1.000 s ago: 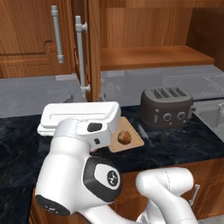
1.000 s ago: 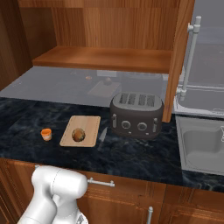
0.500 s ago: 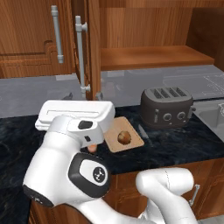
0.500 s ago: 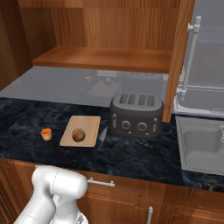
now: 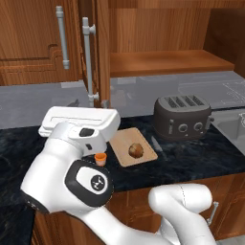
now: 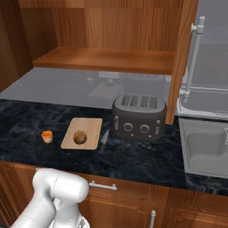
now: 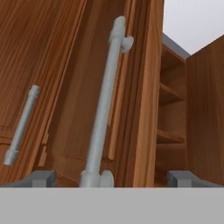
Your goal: Pick the bread, place it on the cutting board, pick the jam, place it on the counter, and close the cabinet.
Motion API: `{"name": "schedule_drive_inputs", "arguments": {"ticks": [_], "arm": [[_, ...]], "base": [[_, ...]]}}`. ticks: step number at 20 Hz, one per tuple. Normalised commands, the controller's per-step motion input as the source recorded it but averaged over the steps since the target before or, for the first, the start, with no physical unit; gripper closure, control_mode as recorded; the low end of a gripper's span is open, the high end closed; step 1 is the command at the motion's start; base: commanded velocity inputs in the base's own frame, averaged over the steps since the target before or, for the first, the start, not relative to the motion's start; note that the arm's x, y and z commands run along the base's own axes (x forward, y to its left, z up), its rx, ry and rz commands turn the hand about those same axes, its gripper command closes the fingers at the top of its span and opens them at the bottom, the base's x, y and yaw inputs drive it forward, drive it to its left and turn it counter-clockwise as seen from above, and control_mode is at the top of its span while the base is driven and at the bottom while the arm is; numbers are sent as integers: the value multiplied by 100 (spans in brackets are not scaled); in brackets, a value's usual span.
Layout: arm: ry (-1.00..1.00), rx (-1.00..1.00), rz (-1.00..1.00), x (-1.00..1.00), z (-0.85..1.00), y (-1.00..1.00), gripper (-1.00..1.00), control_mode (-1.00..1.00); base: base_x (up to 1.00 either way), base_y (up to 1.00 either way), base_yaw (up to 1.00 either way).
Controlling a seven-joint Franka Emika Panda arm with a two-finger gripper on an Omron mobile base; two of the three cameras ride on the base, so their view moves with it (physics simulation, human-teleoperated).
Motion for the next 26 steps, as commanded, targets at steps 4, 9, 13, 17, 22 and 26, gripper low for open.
{"name": "schedule_drive_inputs", "arguments": {"ticks": [4,9,13,17,22,26], "arm": [[0,0,-4,13,-12,15,-100,-100],[0,0,-2,8,-10,18,-100,-100],[0,0,-3,13,-1,17,-100,-100],[0,0,-3,10,0,8,-100,-100],[0,0,-3,9,0,0,-100,-100],[0,0,-7,5,0,-2,-100,-100]], "base": [[0,0,0],[0,0,0],[0,0,0],[0,0,0],[0,0,0],[0,0,0]]}}
